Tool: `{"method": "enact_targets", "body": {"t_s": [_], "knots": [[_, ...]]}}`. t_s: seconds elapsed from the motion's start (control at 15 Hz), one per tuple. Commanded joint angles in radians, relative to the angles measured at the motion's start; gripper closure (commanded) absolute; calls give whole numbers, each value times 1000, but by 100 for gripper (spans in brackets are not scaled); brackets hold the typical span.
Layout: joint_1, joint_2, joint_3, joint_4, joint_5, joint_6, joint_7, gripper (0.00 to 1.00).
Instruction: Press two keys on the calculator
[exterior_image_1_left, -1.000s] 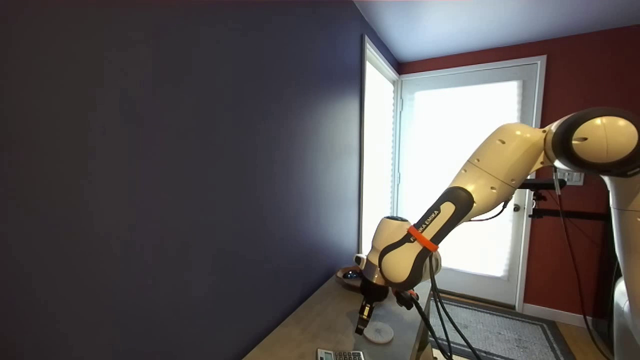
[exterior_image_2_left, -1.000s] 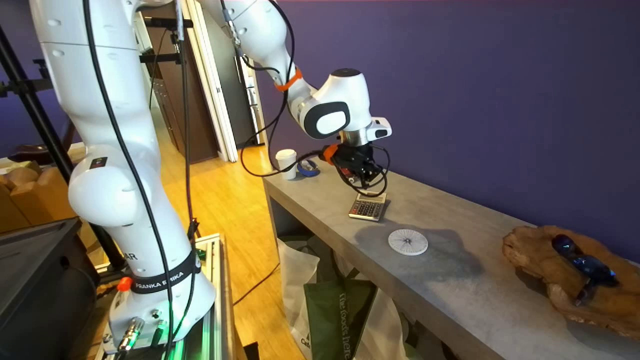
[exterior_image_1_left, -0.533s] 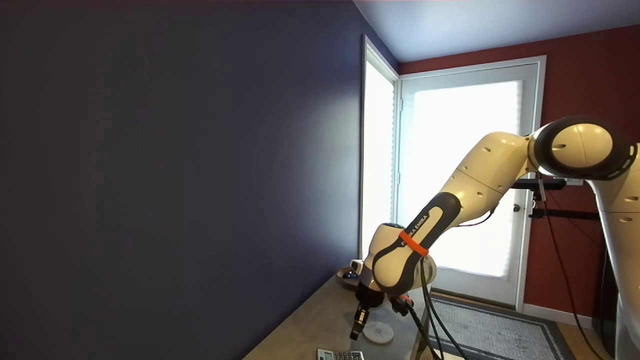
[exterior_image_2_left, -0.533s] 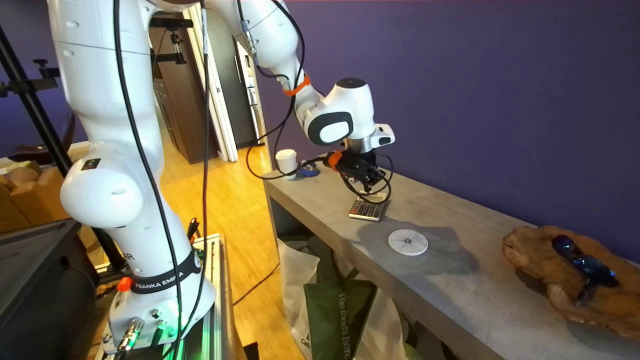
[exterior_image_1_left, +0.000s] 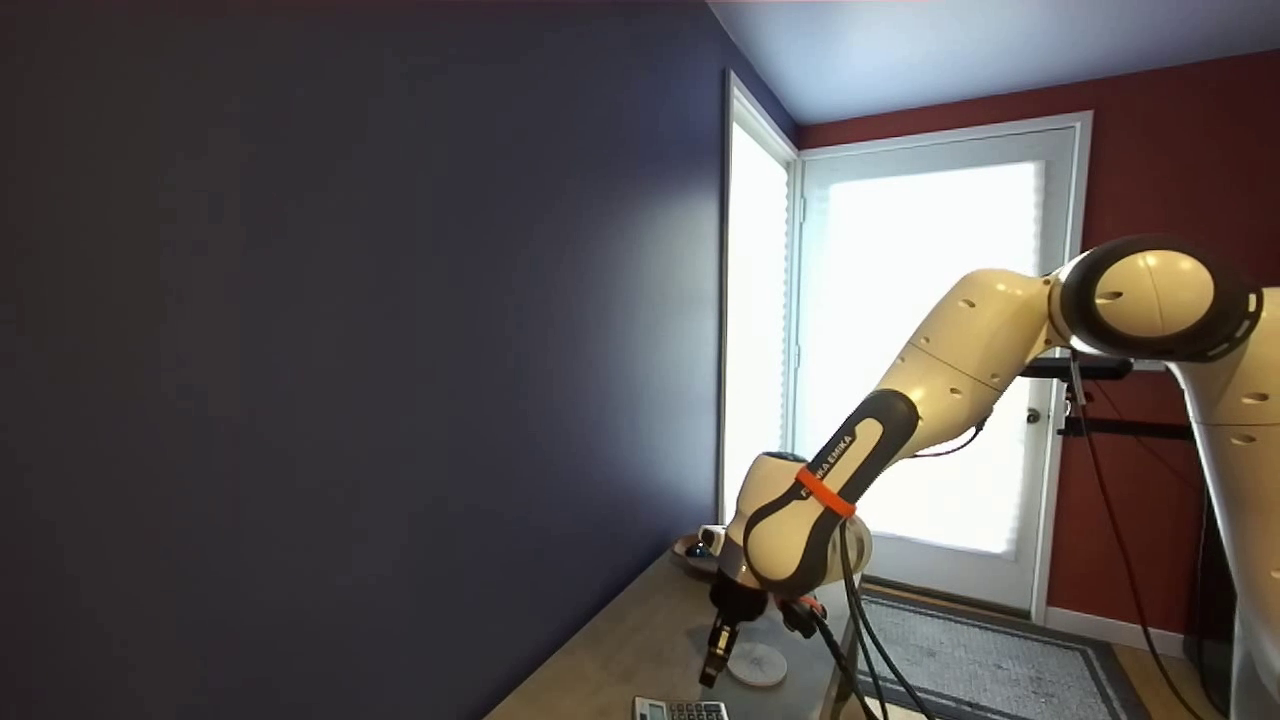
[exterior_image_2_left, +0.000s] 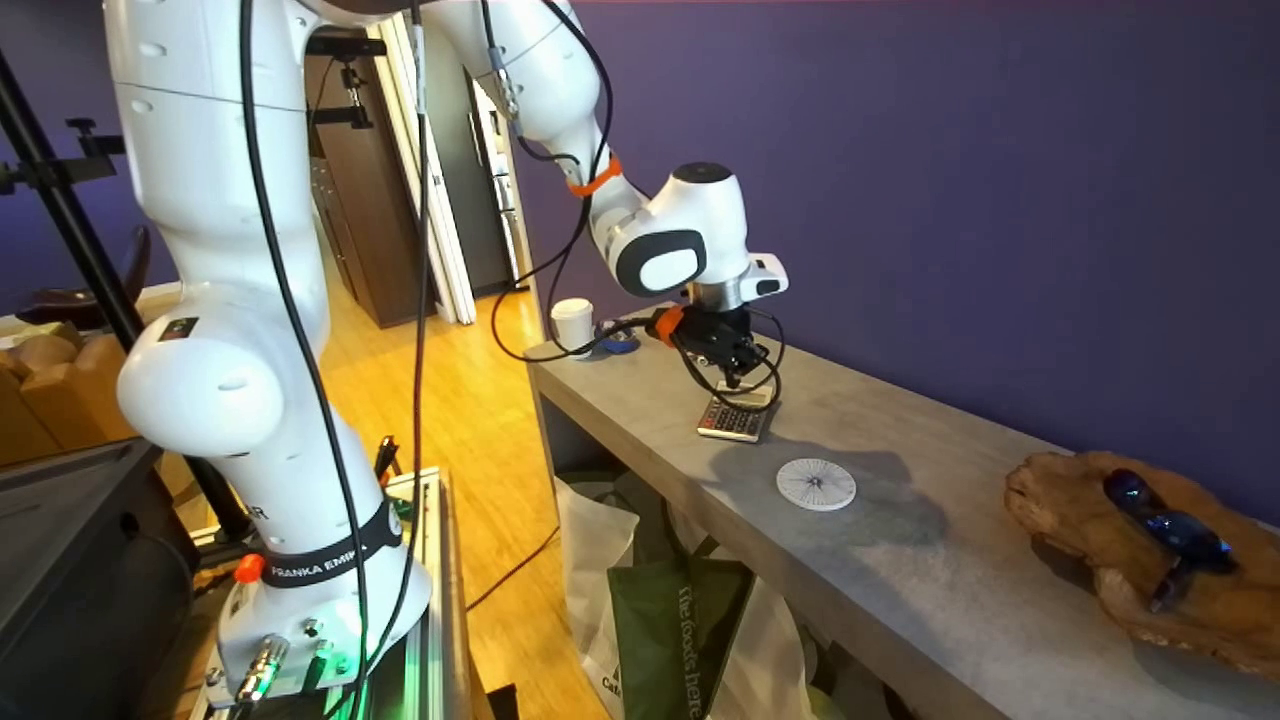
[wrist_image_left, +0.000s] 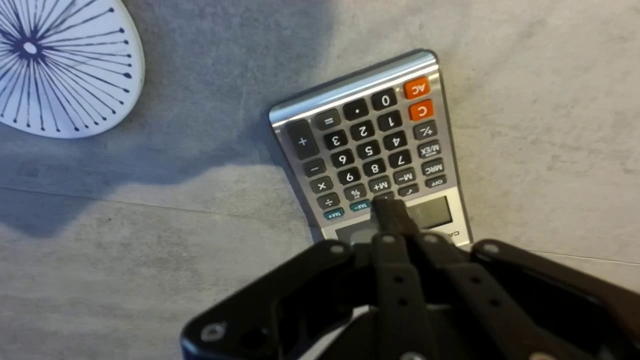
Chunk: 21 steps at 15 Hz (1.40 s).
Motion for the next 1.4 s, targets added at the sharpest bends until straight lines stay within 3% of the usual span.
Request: {"method": "enact_targets", "body": {"t_s": [0.0, 0.73, 1.33], "knots": [[-56, 69, 59, 34, -8, 46, -21, 100], [-167, 205, 121, 84, -166, 170, 28, 100], [-201, 260, 146, 115, -270, 195, 74, 100]]}}
